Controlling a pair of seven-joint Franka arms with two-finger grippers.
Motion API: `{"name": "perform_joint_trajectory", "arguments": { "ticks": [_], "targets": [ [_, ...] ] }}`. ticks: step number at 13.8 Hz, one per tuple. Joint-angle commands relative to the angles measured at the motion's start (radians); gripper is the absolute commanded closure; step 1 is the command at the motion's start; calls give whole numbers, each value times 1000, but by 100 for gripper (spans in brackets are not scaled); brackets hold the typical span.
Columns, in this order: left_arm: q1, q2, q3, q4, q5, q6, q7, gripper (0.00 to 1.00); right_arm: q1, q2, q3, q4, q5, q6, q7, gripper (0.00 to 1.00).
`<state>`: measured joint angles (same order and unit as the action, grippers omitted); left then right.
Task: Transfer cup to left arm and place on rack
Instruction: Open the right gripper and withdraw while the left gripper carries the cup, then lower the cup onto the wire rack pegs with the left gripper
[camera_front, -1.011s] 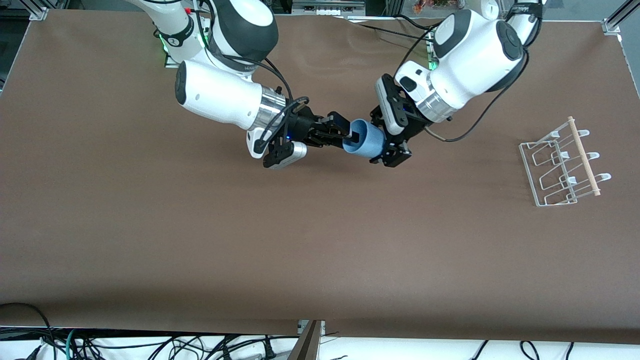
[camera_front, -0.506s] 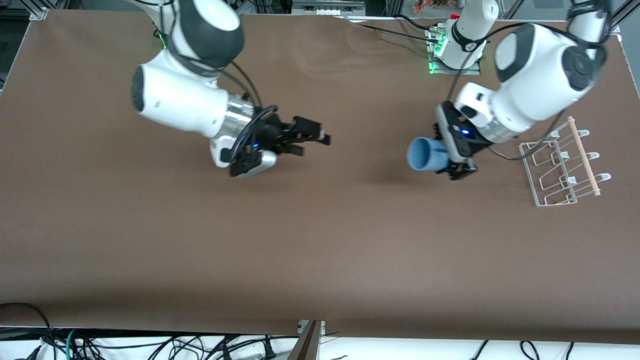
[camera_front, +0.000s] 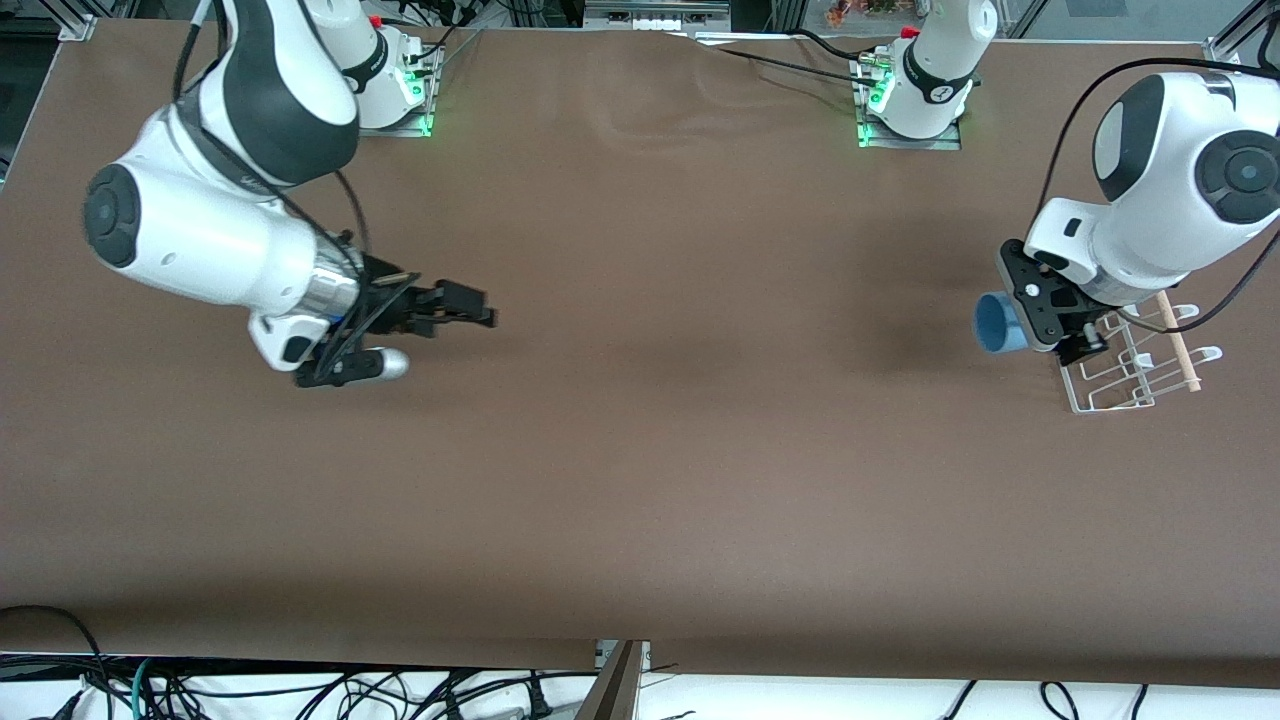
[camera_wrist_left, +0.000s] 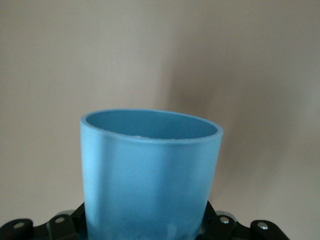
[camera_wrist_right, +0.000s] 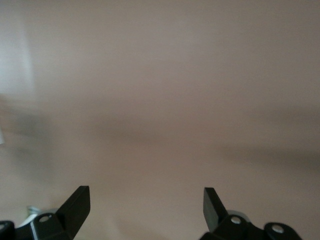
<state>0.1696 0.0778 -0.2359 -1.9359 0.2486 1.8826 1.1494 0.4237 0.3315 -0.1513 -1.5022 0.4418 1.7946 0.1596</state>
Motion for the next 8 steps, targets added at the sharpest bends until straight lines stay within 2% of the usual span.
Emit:
{"name": "perform_joint_trajectory", "arguments": {
  "ticks": [1,3,5,8],
  "targets": [
    [2,-9,-14,-3,215,-161,-138,100,7,-17,-56,-1,-147,-44,-8,0],
    [2,-10,-17,-37,358,-290,-206,100,7,-28,-121,0,-211,-46,-32,0],
    [-7,-10,-17,-95,499,-371,-259,100,6,-35,-178,14,-229,-110,-54,0],
    [-10,-18,-17,-225,668,-384,-301,100,-60,-87,-169,30,-345,-171,-61,0]
  ]
}}
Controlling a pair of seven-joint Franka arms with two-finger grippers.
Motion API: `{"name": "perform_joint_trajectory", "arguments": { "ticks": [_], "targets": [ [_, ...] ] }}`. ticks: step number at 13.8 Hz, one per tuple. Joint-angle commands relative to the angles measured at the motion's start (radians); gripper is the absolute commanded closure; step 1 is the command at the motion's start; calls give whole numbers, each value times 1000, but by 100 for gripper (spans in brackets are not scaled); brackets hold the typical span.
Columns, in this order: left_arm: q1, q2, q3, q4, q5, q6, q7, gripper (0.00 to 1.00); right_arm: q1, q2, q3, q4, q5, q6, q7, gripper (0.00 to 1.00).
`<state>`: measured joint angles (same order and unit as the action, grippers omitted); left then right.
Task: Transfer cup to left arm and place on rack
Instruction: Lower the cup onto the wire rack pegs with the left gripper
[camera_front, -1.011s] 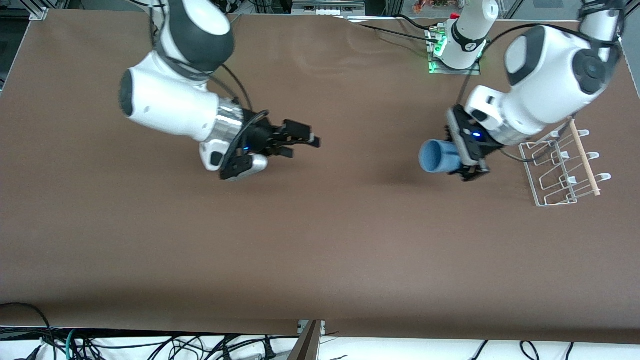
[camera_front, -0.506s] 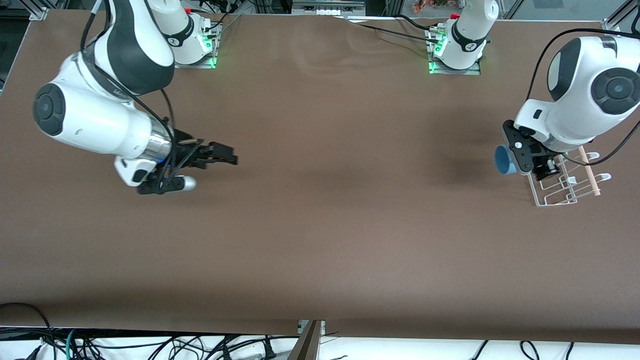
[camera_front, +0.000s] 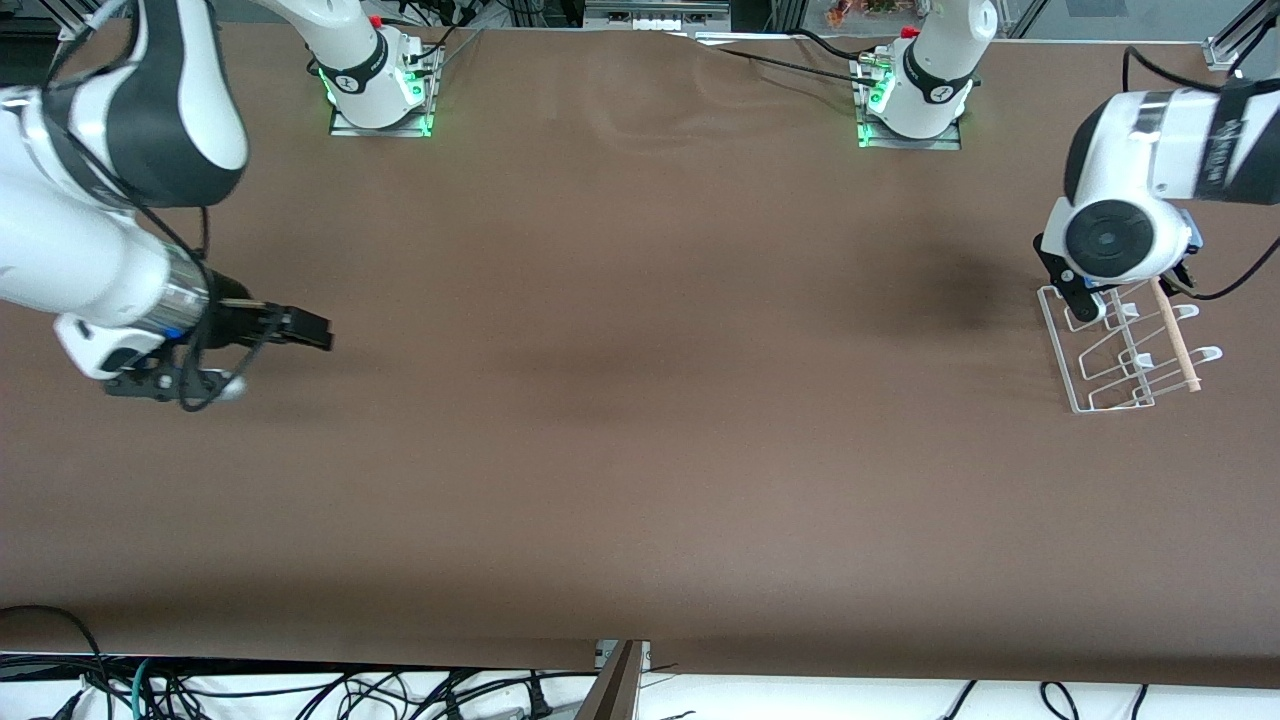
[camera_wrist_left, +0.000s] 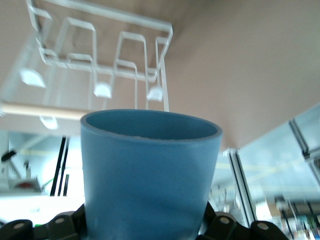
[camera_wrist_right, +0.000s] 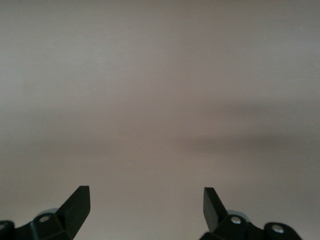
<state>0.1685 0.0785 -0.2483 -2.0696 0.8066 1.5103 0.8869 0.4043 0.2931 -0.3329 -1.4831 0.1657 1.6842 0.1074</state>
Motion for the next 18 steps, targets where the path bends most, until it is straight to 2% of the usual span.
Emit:
{"name": "perform_joint_trajectory", "arguments": {
  "ticks": [1,2,3,4,5,6,8,11,15,18],
  "targets": [
    [-14,-19,-6,-134,175,-10,-40,100,-67,-60,44,12,-118,-90,-35,0],
    [-18,-19,-8,-171,225,-13,-39,100,-109,-93,114,9,-214,-98,-61,0],
    [-24,-20,-11,-219,284,-12,-49,100,-190,-116,191,-3,-265,-103,-67,0],
    [-26,-26,-12,-256,354,-9,-77,100,-253,-147,252,-25,-265,-106,-66,0],
    [-27,-26,-16,-292,431,-2,-106,100,-297,-178,280,-57,-262,-104,-54,0],
    [-27,-22,-17,-325,492,4,-152,100,-321,-211,287,-100,-262,-92,-52,0],
    [-29,-11,-17,-375,571,8,-241,100,-398,-280,293,-195,-168,-26,-64,0],
    [-29,13,-17,-409,589,19,-316,100,-423,-350,294,-299,-163,-9,-68,0],
    [-29,76,-16,-417,645,19,-402,100,-386,-308,301,-253,-221,-32,-77,0],
    [-27,110,-16,-417,668,21,-437,100,-383,-308,296,-253,-226,-63,-80,0]
  ]
}}
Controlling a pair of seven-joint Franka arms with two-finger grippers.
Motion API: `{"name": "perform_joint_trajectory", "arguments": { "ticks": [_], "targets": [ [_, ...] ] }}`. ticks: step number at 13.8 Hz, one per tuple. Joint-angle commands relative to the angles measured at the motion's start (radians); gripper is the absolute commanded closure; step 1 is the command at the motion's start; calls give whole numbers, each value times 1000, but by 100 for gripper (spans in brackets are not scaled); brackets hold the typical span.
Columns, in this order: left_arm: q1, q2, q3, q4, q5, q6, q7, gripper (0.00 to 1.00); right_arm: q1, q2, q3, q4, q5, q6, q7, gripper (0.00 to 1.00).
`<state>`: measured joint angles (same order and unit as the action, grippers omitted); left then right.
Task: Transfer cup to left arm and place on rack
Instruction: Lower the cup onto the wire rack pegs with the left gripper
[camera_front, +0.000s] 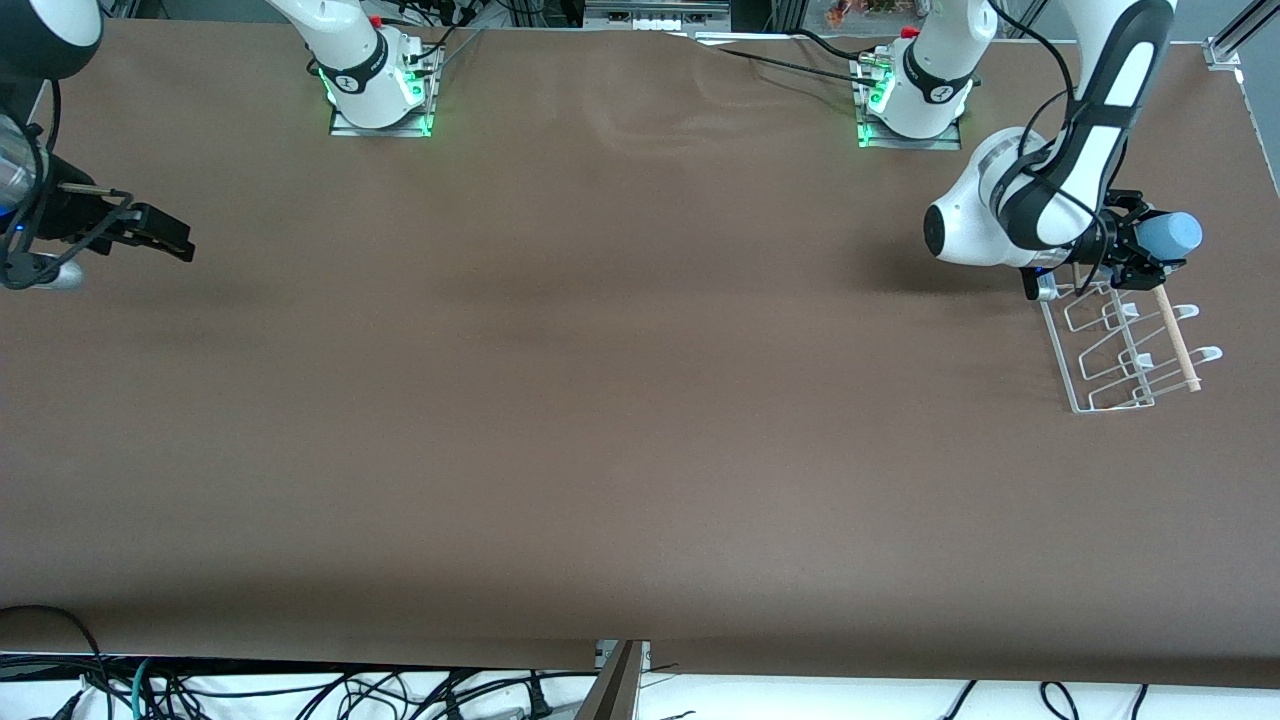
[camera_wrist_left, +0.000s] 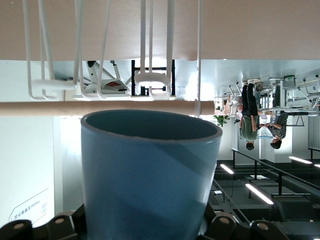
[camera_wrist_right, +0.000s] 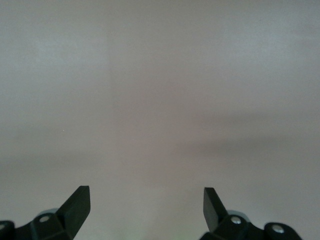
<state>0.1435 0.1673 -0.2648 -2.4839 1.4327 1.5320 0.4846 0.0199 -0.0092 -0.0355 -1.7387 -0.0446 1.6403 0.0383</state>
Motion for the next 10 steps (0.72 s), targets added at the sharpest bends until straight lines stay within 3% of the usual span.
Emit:
{"name": "perform_joint_trajectory", "arguments": {
  "ticks": [1,10],
  "targets": [
    [-2,32,1,-3,47,-1,-50,100,3,-6,0,2,-15,-23,-9,0],
    [5,118,3,-1,92,17,-148,100,2,-8,-7,10,-12,-89,-9,0]
  ]
}}
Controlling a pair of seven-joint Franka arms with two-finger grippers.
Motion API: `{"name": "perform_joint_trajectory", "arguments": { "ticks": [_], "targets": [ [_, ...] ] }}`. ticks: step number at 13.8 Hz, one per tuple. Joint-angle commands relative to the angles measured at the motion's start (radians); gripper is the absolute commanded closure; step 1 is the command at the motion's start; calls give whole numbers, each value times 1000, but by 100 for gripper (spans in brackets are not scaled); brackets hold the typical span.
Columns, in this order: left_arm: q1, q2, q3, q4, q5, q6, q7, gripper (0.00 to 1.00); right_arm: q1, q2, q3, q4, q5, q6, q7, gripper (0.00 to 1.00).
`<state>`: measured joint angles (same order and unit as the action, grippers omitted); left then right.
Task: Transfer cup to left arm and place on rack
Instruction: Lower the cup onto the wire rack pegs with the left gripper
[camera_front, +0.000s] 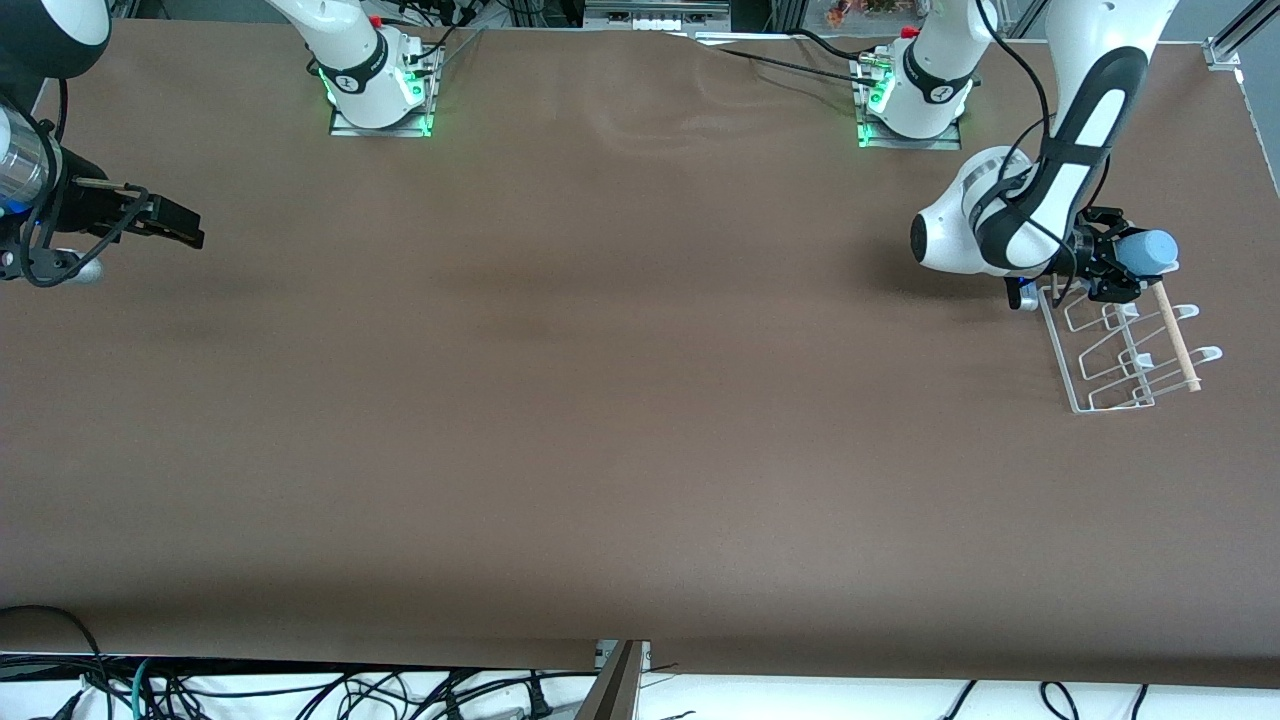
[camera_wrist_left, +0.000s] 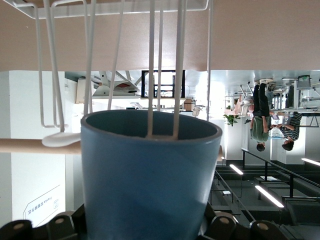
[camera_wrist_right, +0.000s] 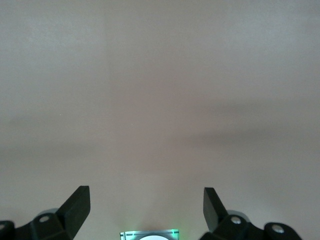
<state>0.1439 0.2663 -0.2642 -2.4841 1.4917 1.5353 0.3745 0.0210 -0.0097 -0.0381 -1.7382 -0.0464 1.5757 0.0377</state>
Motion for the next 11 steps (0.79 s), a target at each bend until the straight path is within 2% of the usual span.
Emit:
{"name": "perform_joint_trajectory", "arguments": {
  "ticks": [1,5,6,11],
  "targets": [
    [5,42,2,1,36,16,-51,100,1,-9,-5,8,-10,-26,-9,0],
    [6,71,3,10,64,14,-94,99,1,-9,-5,9,-10,-31,-9,0],
    [5,64,3,13,64,13,-91,1,1,-9,-5,9,-10,-31,-9,0],
    [5,24,-1,114,1,11,-80,0,1,-9,-3,9,-12,-31,-9,0]
  ]
}}
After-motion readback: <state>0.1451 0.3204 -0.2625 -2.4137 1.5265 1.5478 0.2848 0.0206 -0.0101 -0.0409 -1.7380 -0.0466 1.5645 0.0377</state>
